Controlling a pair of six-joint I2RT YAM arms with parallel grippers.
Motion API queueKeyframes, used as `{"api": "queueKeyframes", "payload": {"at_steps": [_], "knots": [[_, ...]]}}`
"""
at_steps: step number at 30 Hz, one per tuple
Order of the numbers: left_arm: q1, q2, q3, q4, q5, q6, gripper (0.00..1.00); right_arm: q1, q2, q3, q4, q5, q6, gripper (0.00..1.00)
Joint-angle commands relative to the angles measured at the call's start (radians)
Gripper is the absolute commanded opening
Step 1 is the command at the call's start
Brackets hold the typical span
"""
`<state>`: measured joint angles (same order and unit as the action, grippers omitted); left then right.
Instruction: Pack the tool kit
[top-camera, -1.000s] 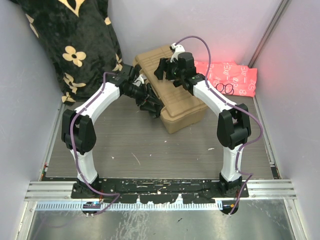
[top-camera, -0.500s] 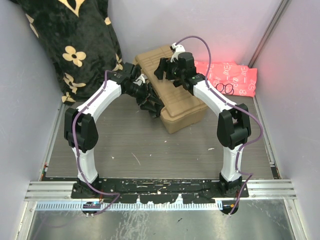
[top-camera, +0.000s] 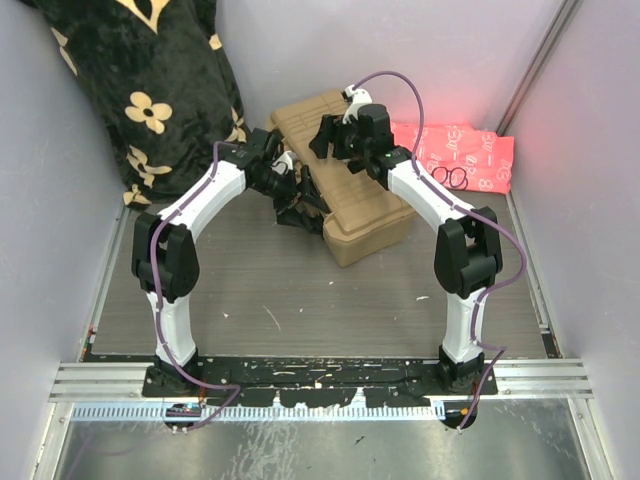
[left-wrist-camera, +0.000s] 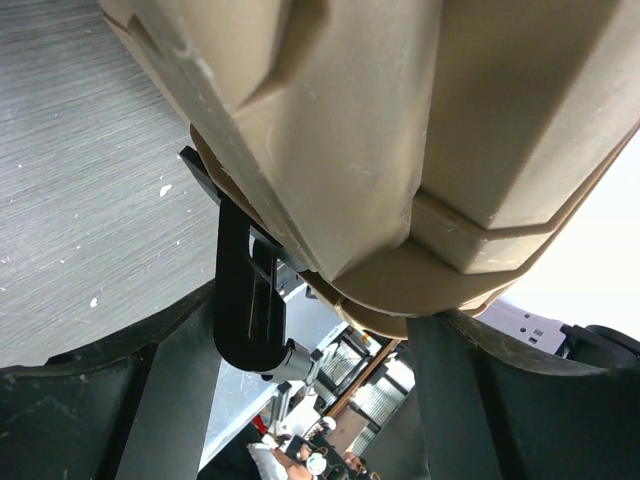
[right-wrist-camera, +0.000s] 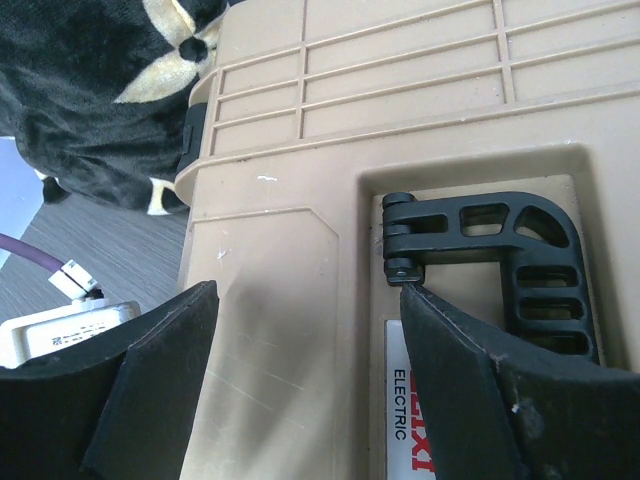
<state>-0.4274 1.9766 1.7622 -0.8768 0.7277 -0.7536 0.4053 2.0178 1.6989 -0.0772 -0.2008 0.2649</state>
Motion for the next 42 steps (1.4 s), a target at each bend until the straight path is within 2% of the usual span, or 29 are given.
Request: {"api": "queueKeyframes", "payload": {"at_steps": [1,5,9,12,14,15,19,23,37,39,42], "knots": [[-0.011,0.1,-0.052,0.025,-0.28,0.044,0.69,-0.025,0.232,-0.161,-0.708,0.064,0.04,0.8],[-0.012,0.073,-0.069,0.073,-0.276,0.007,0.66,-0.025,0.227,-0.172,-0.708,0.066,0.037,0.8],[-0.011,-0.003,-0.182,0.271,-0.245,-0.116,0.59,-0.024,0.218,-0.192,-0.699,0.066,0.037,0.8],[-0.015,-0.039,-0.224,0.347,-0.233,-0.173,0.52,-0.025,0.21,-0.201,-0.697,0.067,0.036,0.8],[-0.019,-0.051,-0.23,0.354,-0.229,-0.183,0.44,-0.025,0.207,-0.204,-0.696,0.069,0.035,0.8],[-0.02,-0.061,-0.234,0.356,-0.229,-0.187,0.37,-0.025,0.206,-0.206,-0.696,0.069,0.034,0.8],[-0.02,-0.091,-0.251,0.345,-0.234,-0.196,0.25,-0.025,0.2,-0.215,-0.689,0.066,0.038,0.8],[-0.022,-0.129,-0.286,0.329,-0.242,-0.196,0.01,-0.026,0.196,-0.229,-0.678,0.062,0.043,0.8],[0.019,-0.307,-0.477,0.304,-0.235,-0.209,0.0,-0.024,0.179,-0.243,-0.67,0.063,0.053,0.8],[0.035,-0.328,-0.518,0.356,-0.202,-0.227,0.0,-0.025,0.18,-0.242,-0.67,0.061,0.053,0.8],[0.073,-0.358,-0.635,0.582,-0.107,-0.334,0.0,-0.022,0.182,-0.24,-0.67,0.061,0.054,0.8]]}}
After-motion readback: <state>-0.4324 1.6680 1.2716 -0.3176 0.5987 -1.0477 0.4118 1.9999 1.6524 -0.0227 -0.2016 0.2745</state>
